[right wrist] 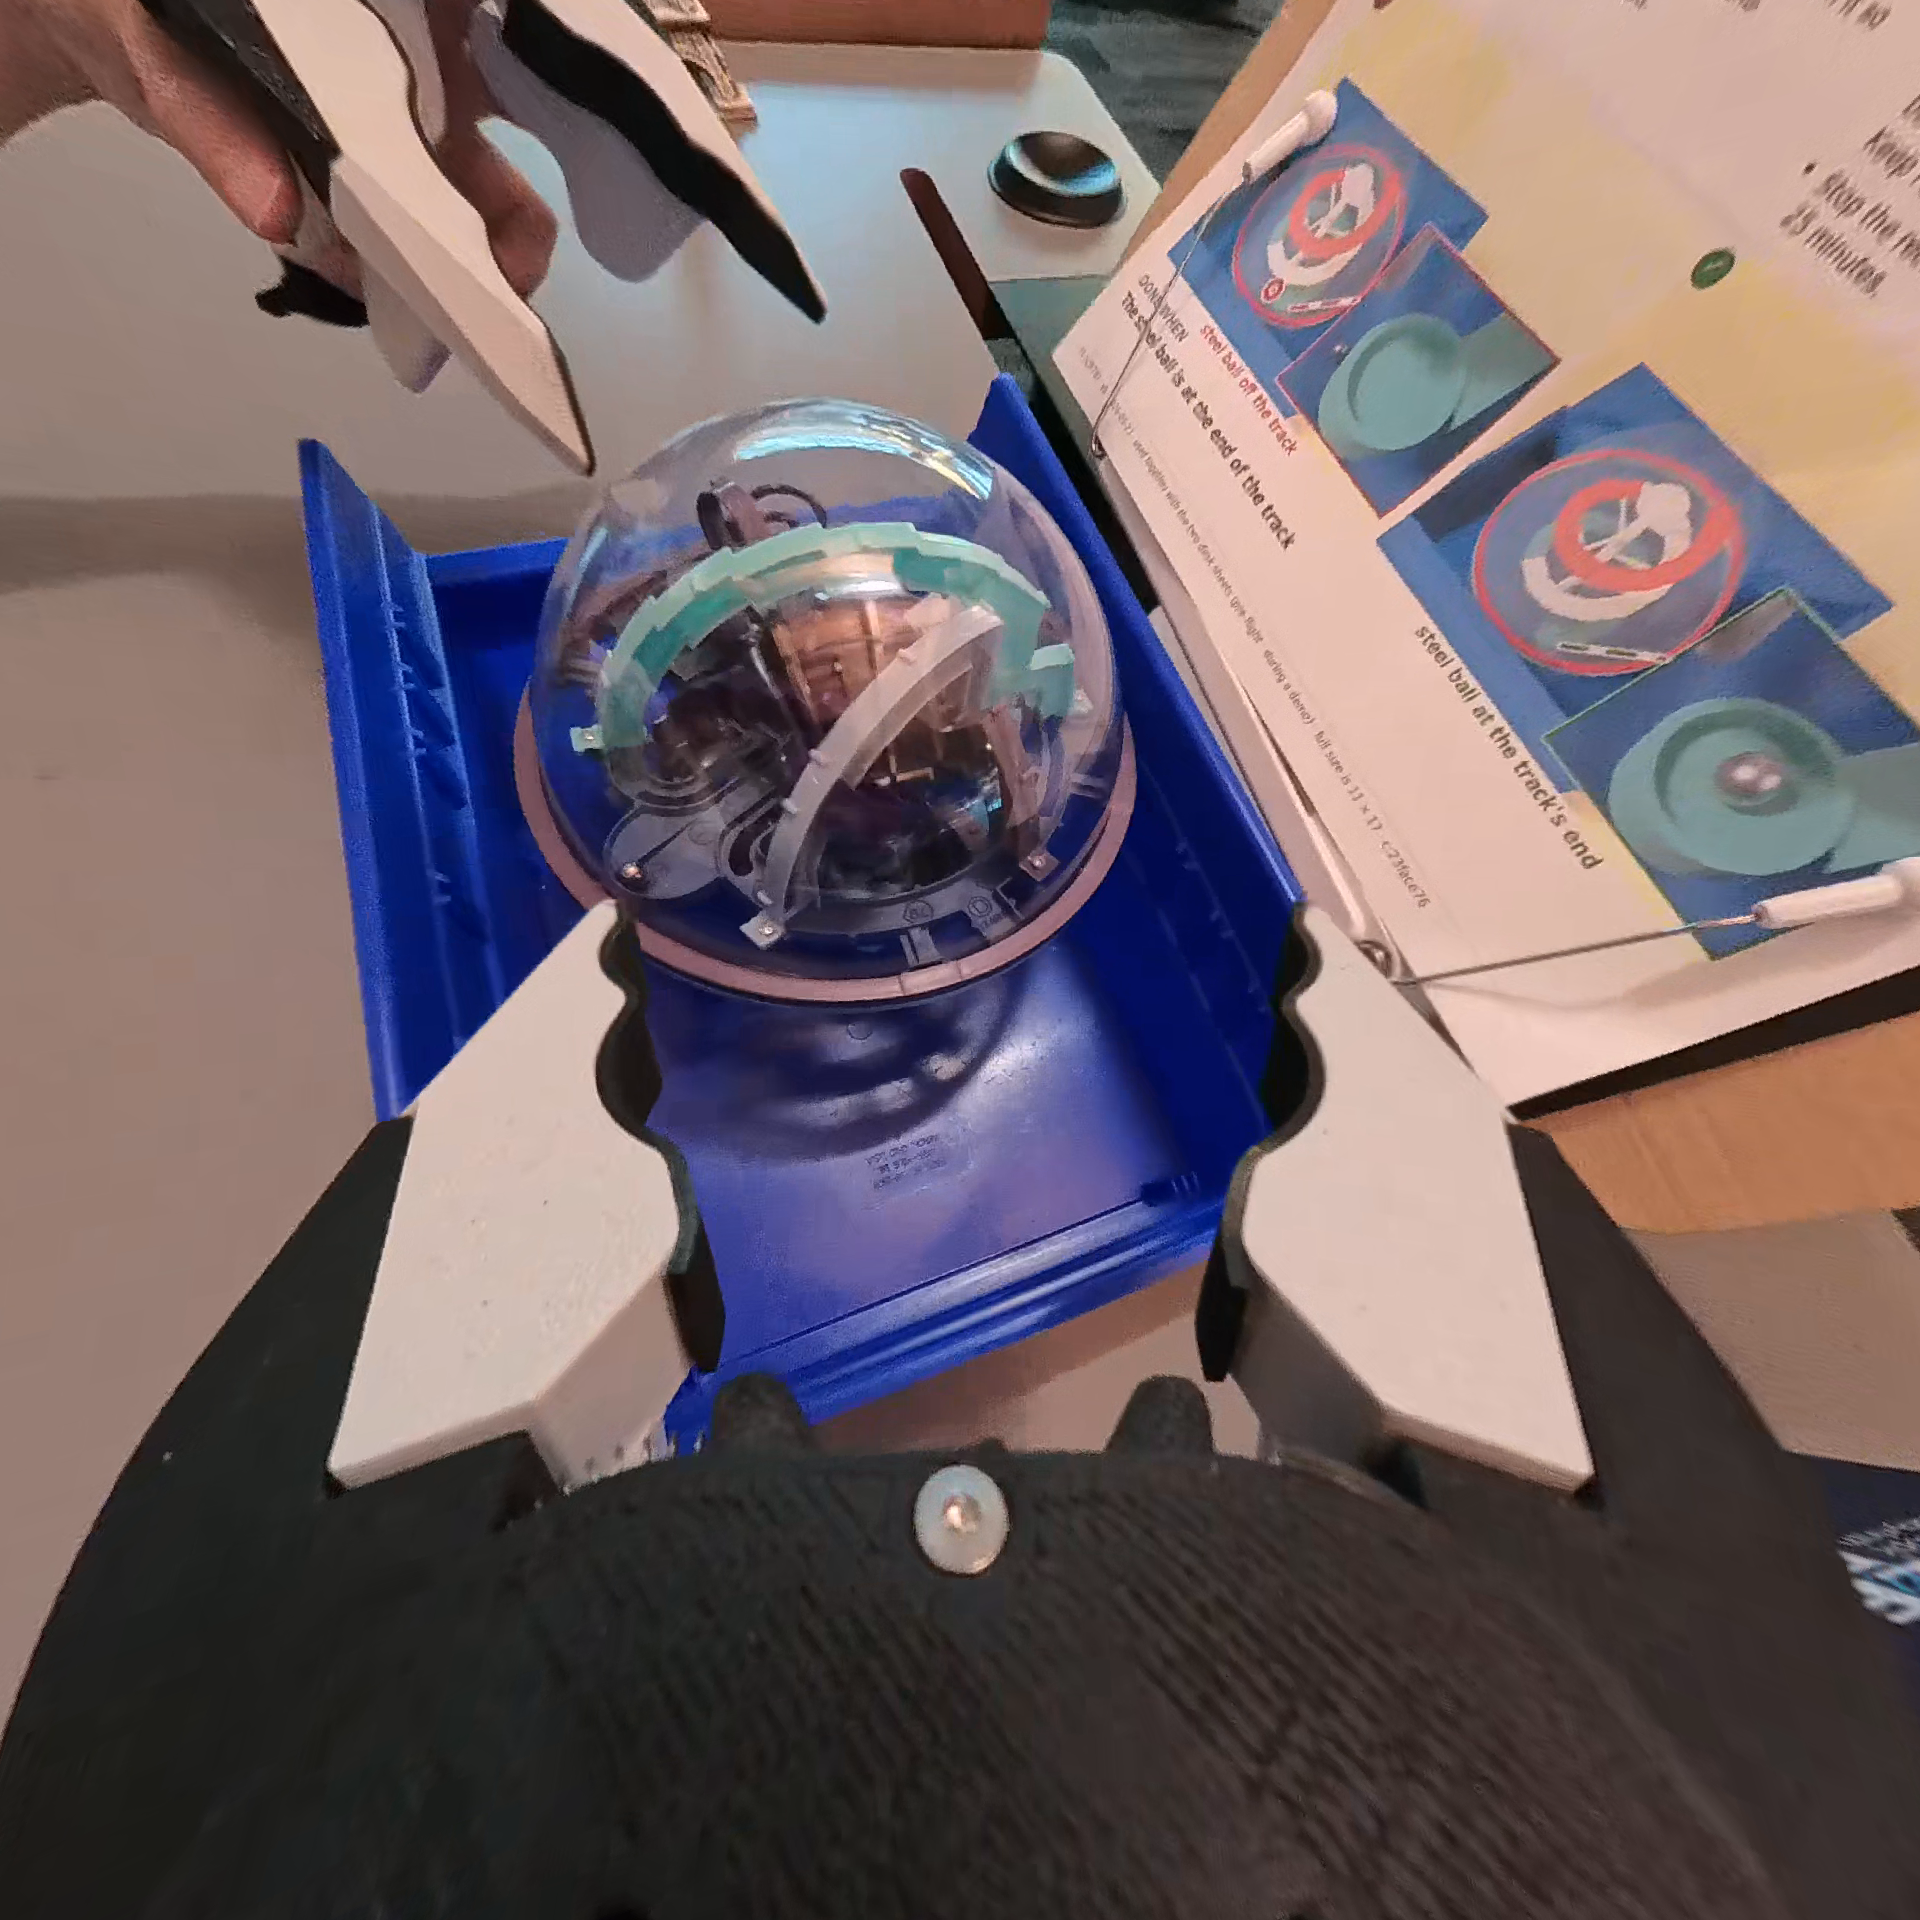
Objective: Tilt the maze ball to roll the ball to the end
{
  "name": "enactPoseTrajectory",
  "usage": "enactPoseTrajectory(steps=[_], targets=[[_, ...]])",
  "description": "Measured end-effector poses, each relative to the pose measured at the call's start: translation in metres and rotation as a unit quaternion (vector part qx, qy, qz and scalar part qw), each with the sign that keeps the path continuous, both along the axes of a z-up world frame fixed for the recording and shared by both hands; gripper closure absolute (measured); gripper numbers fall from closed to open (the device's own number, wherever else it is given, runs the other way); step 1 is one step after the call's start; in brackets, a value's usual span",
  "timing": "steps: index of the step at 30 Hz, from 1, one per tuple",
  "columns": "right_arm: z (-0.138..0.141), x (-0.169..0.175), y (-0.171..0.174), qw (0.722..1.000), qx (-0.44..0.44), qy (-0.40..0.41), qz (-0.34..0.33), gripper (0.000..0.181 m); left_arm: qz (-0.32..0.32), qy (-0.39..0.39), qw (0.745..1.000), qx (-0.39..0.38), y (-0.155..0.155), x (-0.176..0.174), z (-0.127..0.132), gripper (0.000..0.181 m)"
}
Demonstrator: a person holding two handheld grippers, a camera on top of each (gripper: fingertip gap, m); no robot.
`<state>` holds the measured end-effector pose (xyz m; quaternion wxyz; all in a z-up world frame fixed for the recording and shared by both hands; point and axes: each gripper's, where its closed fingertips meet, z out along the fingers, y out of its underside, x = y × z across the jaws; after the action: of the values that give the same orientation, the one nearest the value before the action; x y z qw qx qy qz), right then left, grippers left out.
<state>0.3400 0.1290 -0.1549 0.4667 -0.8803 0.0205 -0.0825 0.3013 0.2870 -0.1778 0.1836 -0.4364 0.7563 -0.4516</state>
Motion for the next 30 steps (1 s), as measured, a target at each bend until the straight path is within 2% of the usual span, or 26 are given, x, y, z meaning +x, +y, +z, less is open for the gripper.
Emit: enactPoseTrajectory(steps=[5, 9, 14, 17, 25, 28, 30], targets=[[-0.014, 0.006, 0.001, 1.000, -0.015, 0.011, 0.005, 0.062, -0.027, -0.005, 0.999, -0.017, -0.007, 0.008, -0.006, 0.071], [-0.012, 0.013, 0.000, 1.000, -0.009, 0.004, 0.006, 0.063, -0.031, -0.011, 0.999, 0.005, -0.003, 0.010, -0.013, 0.077], [-0.020, 0.009, 0.006, 0.999, -0.004, 0.023, 0.034, 0.064, -0.045, -0.001, 0.998, -0.045, -0.013, 0.008, -0.013, 0.075], [-0.021, 0.008, 0.009, 0.998, 0.001, 0.038, 0.043, 0.066, -0.050, 0.009, 0.998, -0.036, -0.017, 0.007, -0.019, 0.076], [-0.020, 0.003, 0.016, 0.996, 0.010, 0.054, 0.069, 0.067, -0.048, 0.001, 0.998, -0.042, -0.026, 0.007, -0.009, 0.079], [-0.022, 0.000, 0.019, 0.996, 0.009, 0.052, 0.076, 0.061, -0.046, 0.003, 0.998, -0.038, -0.028, 0.008, -0.007, 0.079], [-0.023, -0.005, 0.022, 0.994, 0.011, 0.060, 0.086, 0.066, -0.050, 0.009, 0.998, -0.046, -0.031, 0.006, -0.007, 0.079]])
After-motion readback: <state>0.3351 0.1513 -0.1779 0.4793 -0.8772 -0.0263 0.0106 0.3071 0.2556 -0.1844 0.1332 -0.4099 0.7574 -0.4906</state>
